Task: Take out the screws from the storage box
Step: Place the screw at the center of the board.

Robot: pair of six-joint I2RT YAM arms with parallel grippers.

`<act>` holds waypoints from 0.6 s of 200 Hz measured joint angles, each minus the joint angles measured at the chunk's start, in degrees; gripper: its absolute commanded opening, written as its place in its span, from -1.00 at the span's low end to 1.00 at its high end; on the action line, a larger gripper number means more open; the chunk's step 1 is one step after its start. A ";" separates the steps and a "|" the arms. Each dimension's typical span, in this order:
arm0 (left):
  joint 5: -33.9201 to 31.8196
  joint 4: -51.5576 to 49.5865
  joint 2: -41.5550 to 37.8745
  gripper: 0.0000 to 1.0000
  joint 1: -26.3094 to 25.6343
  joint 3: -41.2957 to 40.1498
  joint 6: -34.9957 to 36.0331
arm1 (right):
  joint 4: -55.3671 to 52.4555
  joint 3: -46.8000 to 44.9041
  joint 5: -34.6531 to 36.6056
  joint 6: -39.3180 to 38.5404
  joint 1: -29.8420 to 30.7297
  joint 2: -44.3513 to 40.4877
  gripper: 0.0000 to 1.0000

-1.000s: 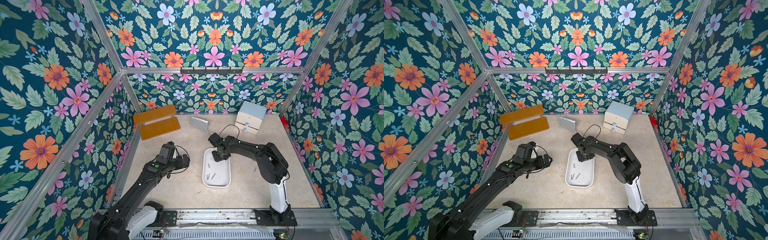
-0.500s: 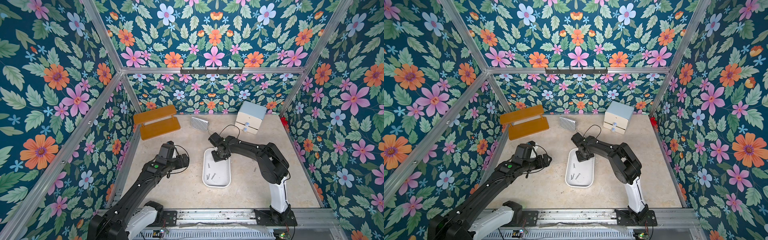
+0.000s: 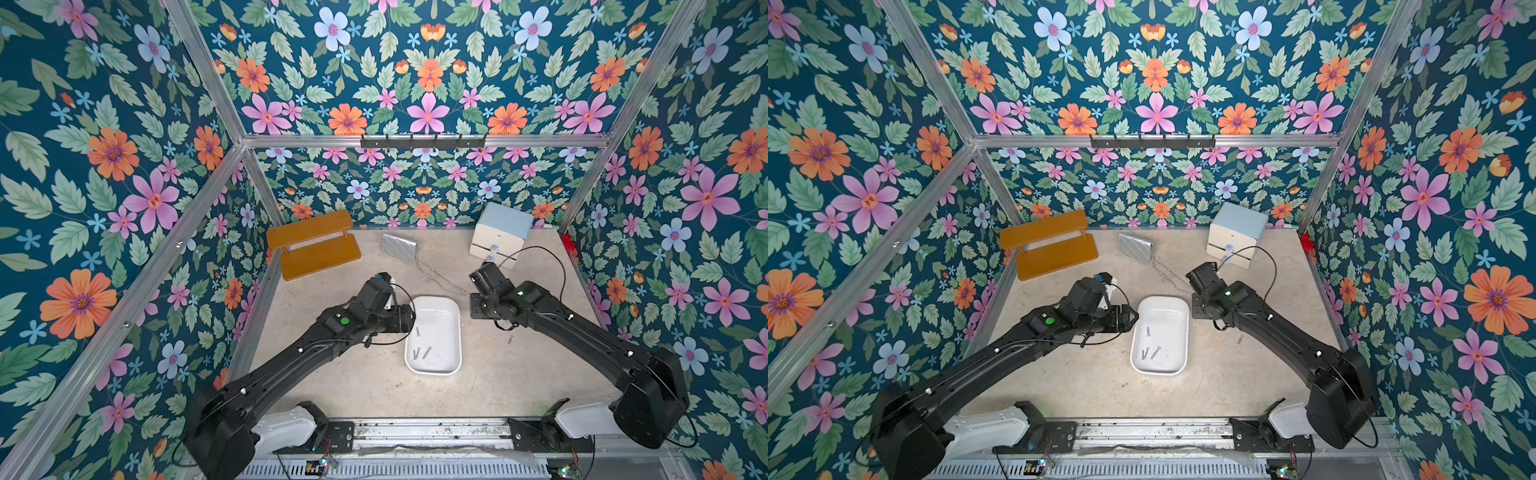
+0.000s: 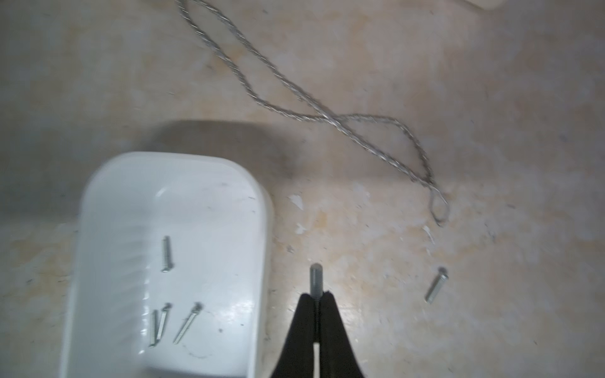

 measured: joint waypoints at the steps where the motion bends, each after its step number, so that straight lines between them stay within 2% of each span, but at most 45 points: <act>1: -0.15 0.09 0.50 0.78 -0.52 0.24 -0.15 | -0.02 -0.35 0.04 0.15 -0.20 -0.22 -1.00; 25: -2.10 1.33 7.56 0.74 -6.29 4.59 -1.18 | -0.59 -8.50 -0.02 3.78 -5.27 -4.09 -1.00; 50: -4.07 1.88 13.57 0.40 -7.91 6.47 -3.65 | -0.44 -12.50 -0.24 6.58 -8.41 -4.02 -1.00; 101: -10.03 0.83 21.59 0.41 -8.61 9.40 -8.46 | 2.12 -15.87 -1.18 9.07 -13.20 -0.15 -1.00; 120: -12.31 -0.76 24.15 0.40 -9.07 10.12 -10.01 | 2.78 -16.00 -1.22 9.27 -13.42 0.76 -0.84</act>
